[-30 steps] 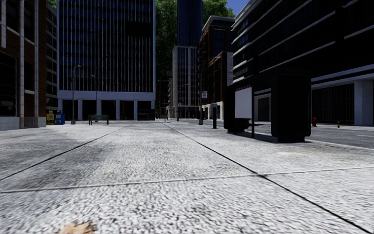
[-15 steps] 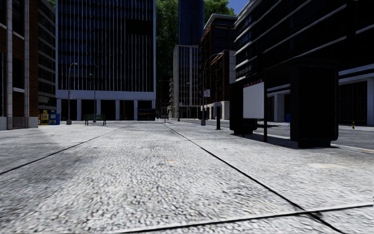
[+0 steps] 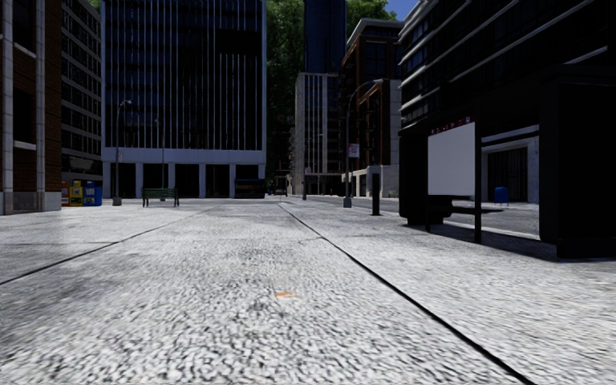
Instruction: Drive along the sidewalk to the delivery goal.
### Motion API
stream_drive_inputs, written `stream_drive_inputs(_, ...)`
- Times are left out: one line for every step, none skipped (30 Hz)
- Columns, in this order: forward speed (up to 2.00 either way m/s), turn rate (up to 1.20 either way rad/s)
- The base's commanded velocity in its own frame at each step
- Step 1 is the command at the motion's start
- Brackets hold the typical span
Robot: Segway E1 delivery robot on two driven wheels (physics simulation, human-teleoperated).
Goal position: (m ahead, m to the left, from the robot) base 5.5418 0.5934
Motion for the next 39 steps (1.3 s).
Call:
stream_drive_inputs(2.00,0.21)
stream_drive_inputs(2.00,0.21)
stream_drive_inputs(2.00,0.21)
stream_drive_inputs(2.00,0.21)
stream_drive_inputs(2.00,0.21)
stream_drive_inputs(2.00,0.21)
stream_drive_inputs(2.00,0.21)
stream_drive_inputs(2.00,0.21)
stream_drive_inputs(2.00,0.21)
stream_drive_inputs(2.00,0.21)
stream_drive_inputs(2.00,0.21)
stream_drive_inputs(2.00,0.21)
stream_drive_inputs(2.00,0.21)
stream_drive_inputs(2.00,0.21)
stream_drive_inputs(2.00,0.21)
stream_drive_inputs(2.00,0.21)
stream_drive_inputs(2.00,0.21)
stream_drive_inputs(2.00,0.21)
stream_drive_inputs(2.00,0.21)
stream_drive_inputs(2.00,0.21)
stream_drive_inputs(2.00,0.21)
stream_drive_inputs(2.00,0.21)
stream_drive_inputs(2.00,0.21)
stream_drive_inputs(2.00,0.21)
stream_drive_inputs(2.00,0.21)
stream_drive_inputs(2.00,0.21)
stream_drive_inputs(2.00,0.21)
stream_drive_inputs(2.00,0.21)
stream_drive_inputs(2.00,0.21)
stream_drive_inputs(2.00,0.23)
stream_drive_inputs(2.00,0.26)
stream_drive_inputs(2.00,0.27)
stream_drive_inputs(2.00,0.27)
stream_drive_inputs(2.00,0.27)
stream_drive_inputs(2.00,0.27)
stream_drive_inputs(2.00,0.27)
stream_drive_inputs(2.00,0.27)
stream_drive_inputs(2.00,0.27)
stream_drive_inputs(2.00,0.27)
